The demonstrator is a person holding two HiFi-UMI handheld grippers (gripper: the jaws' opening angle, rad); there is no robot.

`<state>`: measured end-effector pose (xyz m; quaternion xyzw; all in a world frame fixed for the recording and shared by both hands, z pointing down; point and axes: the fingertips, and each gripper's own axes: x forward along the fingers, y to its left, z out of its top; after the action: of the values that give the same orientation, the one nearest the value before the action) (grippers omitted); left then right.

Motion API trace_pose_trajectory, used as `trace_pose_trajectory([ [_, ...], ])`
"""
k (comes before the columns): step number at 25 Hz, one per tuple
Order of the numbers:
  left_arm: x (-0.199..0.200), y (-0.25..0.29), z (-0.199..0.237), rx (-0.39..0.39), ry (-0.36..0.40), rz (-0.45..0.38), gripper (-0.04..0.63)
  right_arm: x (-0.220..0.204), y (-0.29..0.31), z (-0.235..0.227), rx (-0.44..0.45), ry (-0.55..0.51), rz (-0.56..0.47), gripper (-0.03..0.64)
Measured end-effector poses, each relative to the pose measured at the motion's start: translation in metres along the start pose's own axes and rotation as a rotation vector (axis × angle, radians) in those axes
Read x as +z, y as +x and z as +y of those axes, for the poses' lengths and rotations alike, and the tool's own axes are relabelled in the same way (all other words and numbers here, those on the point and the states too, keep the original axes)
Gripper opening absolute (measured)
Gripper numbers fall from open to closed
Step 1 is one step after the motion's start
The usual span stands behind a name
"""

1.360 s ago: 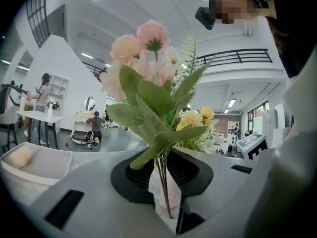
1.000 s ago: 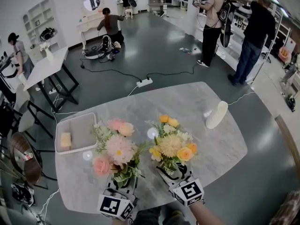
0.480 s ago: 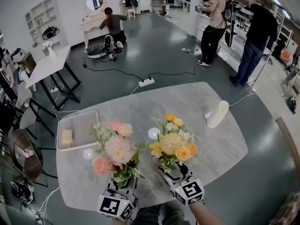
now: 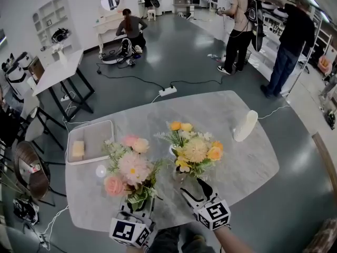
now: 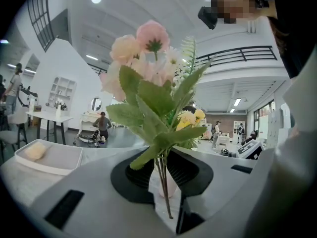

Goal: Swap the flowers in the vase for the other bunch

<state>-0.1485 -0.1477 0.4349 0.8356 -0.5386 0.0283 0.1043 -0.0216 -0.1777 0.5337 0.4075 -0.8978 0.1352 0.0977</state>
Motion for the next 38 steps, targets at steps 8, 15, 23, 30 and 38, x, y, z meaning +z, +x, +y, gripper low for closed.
trace_pose_trajectory([
  [8, -0.001, -0.015, -0.001, 0.022, -0.003, -0.001, 0.086, -0.003, -0.004, 0.009, 0.031, 0.02, 0.003, 0.295],
  [15, -0.012, -0.03, -0.014, 0.053, -0.047, -0.014, 0.086, 0.005, -0.025, 0.021, 0.083, 0.015, -0.04, 0.272],
  [23, -0.01, -0.043, -0.022, 0.081, -0.087, -0.039, 0.086, 0.031, -0.044, 0.035, 0.125, -0.031, -0.082, 0.083],
  [30, -0.015, -0.052, -0.043, 0.08, -0.107, -0.037, 0.086, 0.046, -0.07, 0.046, 0.154, -0.044, -0.091, 0.043],
  [38, -0.014, -0.063, -0.069, 0.068, -0.121, -0.046, 0.086, 0.054, -0.098, 0.055, 0.174, -0.03, -0.098, 0.035],
])
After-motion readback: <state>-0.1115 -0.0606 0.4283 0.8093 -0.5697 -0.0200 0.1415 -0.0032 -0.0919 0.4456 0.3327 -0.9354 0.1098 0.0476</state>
